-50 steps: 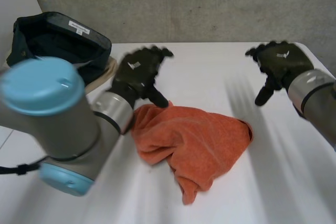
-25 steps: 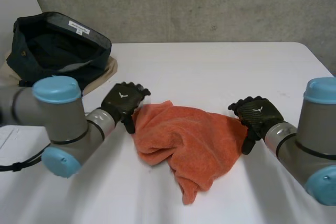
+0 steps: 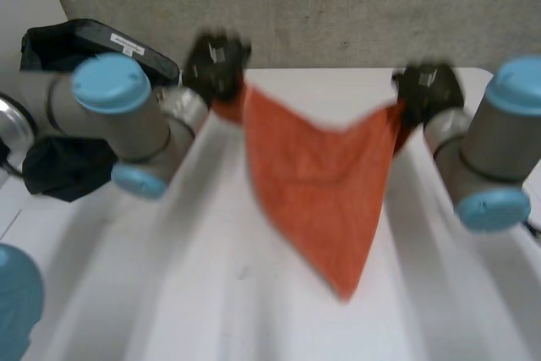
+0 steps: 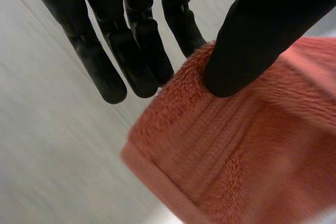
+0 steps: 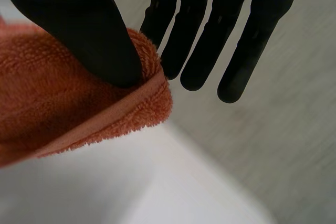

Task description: Fold the laundry.

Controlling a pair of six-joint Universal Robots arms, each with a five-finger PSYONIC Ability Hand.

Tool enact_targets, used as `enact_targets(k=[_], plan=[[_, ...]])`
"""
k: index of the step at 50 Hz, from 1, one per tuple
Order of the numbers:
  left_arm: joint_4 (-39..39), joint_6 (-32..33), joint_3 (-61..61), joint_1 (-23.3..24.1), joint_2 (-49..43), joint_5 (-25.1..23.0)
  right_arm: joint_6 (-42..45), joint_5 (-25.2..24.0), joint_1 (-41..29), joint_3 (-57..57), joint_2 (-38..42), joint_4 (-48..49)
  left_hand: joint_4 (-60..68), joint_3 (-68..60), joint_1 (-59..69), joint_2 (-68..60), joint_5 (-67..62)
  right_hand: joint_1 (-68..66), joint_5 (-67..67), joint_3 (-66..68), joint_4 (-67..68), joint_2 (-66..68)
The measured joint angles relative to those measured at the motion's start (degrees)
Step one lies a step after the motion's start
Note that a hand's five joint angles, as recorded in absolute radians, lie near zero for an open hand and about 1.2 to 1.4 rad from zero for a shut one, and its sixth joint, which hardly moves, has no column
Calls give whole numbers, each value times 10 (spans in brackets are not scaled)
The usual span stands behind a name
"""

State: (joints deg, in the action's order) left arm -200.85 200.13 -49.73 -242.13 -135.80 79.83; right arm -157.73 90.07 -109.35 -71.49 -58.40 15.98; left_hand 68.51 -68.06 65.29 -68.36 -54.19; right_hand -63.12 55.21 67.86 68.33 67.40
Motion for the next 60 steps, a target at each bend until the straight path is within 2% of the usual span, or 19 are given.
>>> enact_targets(k=[5, 8, 11, 23, 28, 32, 33, 35, 36, 37, 39, 46, 53, 58, 60], plan=[[-152, -13, 13, 1, 72, 52, -17, -5, 2, 65, -64, 66, 0, 0, 0, 0, 0, 0, 0, 0, 0, 0], [-196, -22, -10, 1, 104, 77, -29, -18, 2, 76, -105, 83, 0, 0, 0, 0, -11, 0, 0, 0, 0, 0], [-204, -27, -54, 2, 130, 89, -37, -39, 2, 69, -134, 68, 1, 0, 0, 0, -12, 0, 0, 0, 0, 0], [-141, -24, -336, 5, 184, 88, -36, -90, 0, -64, -142, -107, 3, -3, 0, -2, -12, 0, 0, 2, 2, 0], [-91, -22, -434, 3, 182, 87, -19, -110, -3, -145, -96, -140, 3, -3, 0, -2, -12, 0, 0, 3, 2, 0], [-19, -21, -494, 2, 189, 89, 2, -114, -4, -180, -58, -143, 2, -3, 0, -2, -12, 0, 0, 3, 2, 0], [-7, -21, -501, 2, 192, 89, 6, -115, -4, -186, -53, -143, -13, 11, -14, 12, -2, 0, 0, 3, 2, 0], [31, -21, -523, 1, 207, 90, 16, -115, -3, -201, -43, -142, -183, 177, -178, 182, 144, 0, 0, 3, 2, 0], [41, -21, -528, 0, 212, 90, 19, -116, -3, -205, -41, -142, -212, 215, -208, 220, 170, 0, 0, 3, 2, 0], [55, -21, -535, -1, 222, 91, 22, -116, -2, -212, -39, -141, -300, 290, -291, 297, 256, 0, 0, 3, 2, 0], [75, -21, -547, -3, 241, 91, 25, -116, -2, -221, -38, -139, -363, 353, -342, 358, 320, 0, 0, 3, 2, 0], [98, -22, -566, -8, 335, 91, 26, -116, -2, -243, -55, -134, -388, 374, -348, 381, 346, 0, 0, 3, 2, 0], [83, -24, -549, -7, 431, 86, 25, -118, -6, -264, -104, -120, -392, 380, -354, 387, 351, 0, 0, 3, 2, 0], [49, -24, -506, -5, 422, 82, 25, -120, -14, -275, -151, -103, -448, 435, -411, 438, 406, 0, 0, 3, 2, 0], [33, -23, -472, -3, 388, 76, 25, -121, -22, -280, -182, -96, -459, 447, -416, 451, 418, 0, 0, 3, 2, 0]])
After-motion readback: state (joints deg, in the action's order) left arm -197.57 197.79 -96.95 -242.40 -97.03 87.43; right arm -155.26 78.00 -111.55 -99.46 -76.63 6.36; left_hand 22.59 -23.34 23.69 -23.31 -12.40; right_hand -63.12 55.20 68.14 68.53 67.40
